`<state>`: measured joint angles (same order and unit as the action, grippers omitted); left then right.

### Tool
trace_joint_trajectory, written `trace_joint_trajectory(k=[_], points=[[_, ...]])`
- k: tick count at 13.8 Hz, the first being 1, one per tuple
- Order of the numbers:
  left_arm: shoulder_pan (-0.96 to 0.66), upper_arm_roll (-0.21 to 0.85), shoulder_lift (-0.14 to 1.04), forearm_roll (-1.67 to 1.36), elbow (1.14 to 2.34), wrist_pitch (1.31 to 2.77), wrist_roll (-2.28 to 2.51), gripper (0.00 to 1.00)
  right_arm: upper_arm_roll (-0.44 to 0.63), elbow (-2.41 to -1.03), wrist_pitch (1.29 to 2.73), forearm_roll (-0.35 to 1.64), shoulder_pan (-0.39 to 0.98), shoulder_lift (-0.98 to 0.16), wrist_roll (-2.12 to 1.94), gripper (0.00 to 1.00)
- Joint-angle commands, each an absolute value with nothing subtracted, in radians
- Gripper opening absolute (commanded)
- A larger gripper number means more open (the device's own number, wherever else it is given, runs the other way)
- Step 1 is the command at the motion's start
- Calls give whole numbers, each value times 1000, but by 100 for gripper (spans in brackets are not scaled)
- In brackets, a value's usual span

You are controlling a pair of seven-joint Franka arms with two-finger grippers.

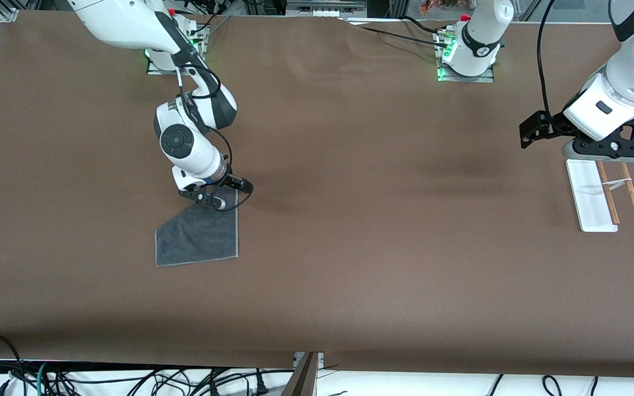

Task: Pass towel and hang on rack
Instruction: 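Reach the right gripper down to the grey towel's corner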

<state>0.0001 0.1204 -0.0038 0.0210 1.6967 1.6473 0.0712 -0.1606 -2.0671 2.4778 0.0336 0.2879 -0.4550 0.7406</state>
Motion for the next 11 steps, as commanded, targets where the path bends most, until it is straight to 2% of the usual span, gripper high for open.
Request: trace_joint_trajectory(k=[1,5,11], points=[[-5,118,-15,37,1695,1641,60,100,-129,-2077,2519,26,279,-475,680,99],[-5,118,-14,37,1695,1641,61,100,-129,-2086,2523,32,278,-483,686,98],[-5,118,-15,37,1695,1641,61,100,-130,-2117,2577,34,281,-497,693,89]])
